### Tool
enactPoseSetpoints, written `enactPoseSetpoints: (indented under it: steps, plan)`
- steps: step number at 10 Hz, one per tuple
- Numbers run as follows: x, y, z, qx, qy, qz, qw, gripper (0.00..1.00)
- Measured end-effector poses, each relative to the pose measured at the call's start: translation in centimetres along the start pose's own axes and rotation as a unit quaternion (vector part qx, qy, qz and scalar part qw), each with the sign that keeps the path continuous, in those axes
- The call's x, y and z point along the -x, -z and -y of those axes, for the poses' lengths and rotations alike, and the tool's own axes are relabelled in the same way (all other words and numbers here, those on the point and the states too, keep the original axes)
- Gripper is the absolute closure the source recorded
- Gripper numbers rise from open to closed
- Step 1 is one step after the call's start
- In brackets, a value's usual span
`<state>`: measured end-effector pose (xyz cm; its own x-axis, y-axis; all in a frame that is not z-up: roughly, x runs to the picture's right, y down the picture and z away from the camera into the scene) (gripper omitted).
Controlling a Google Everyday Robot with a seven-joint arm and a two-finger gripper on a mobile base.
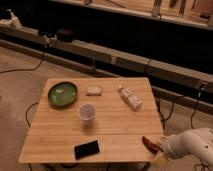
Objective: Drag the pepper across the table
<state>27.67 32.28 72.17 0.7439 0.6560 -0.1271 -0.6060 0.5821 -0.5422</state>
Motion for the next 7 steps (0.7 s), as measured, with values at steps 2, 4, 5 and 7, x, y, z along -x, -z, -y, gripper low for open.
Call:
enactPoseSetpoints:
  steps: [2,4,5,7]
  plan:
    - [-0.28,-0.23,0.17,-0.004,0.003,-0.002,1.0,0.2]
    - [-0.41,-0.34,0.29,-0.008,0.006,-0.003,0.9999,0.2]
    - [-0.5,-0.45,0.26,-0.008,0.006,-0.003,0.9999,0.24]
    - [-0.51,-0.5,0.3,-0.009,0.003,-0.002,0.9999,0.39]
